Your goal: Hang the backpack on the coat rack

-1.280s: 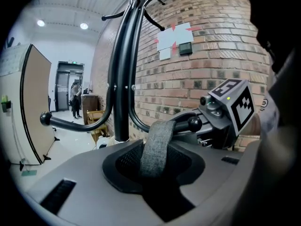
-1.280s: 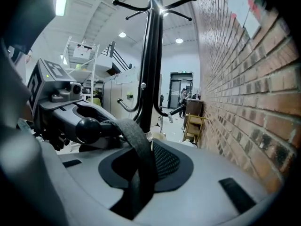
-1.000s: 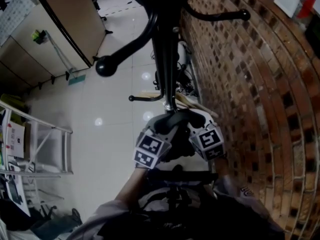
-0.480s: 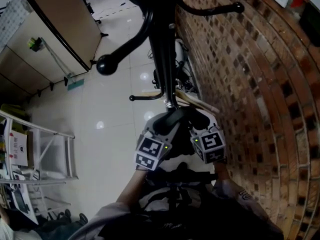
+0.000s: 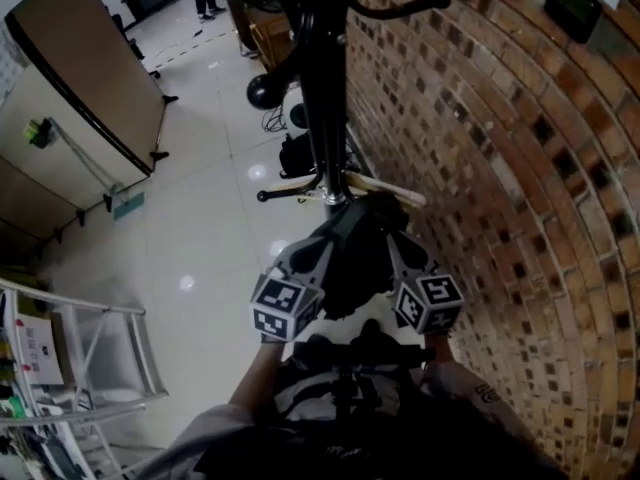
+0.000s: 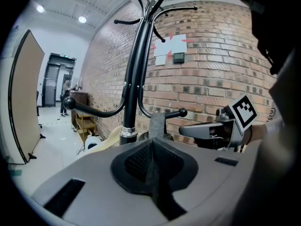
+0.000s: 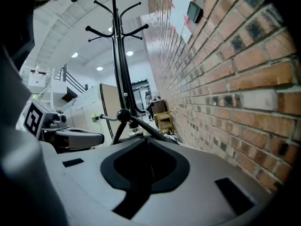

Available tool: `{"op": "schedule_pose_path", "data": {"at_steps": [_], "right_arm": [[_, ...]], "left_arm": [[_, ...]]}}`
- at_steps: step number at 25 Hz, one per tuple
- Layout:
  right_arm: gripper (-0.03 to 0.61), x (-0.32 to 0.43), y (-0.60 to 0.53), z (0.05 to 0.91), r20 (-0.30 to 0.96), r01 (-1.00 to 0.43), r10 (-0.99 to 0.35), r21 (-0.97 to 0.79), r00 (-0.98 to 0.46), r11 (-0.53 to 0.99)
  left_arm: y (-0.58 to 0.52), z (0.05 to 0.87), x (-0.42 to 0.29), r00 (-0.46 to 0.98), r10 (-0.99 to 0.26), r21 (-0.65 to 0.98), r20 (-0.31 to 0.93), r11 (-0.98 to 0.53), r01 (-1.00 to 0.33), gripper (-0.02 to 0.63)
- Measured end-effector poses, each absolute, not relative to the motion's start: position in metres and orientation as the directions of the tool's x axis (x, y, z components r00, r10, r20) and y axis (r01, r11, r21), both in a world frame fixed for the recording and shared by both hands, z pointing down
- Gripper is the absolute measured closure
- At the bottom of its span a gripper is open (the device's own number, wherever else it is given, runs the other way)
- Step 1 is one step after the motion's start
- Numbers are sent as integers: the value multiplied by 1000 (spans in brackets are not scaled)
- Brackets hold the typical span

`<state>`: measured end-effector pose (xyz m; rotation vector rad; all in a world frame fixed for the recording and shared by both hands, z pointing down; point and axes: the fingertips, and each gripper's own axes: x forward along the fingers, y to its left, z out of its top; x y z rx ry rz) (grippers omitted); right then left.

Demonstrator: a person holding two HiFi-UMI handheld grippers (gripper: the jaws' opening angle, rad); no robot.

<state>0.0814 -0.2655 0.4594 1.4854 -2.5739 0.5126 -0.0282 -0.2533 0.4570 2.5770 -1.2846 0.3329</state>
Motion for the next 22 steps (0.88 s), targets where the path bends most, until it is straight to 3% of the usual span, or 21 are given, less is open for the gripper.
{"op": "schedule_pose_path", "data": {"at_steps": [13, 22], "right_arm": [[565, 50, -187, 462, 252, -936, -912, -226, -323, 269], [566, 39, -152, 453, 252, -950, -924, -197, -289, 244]], "left_arm": [[-202, 458, -41, 762, -563, 109, 319, -777, -620, 606], [-173, 455, -33, 805, -518, 140, 289, -809, -571, 611]]}}
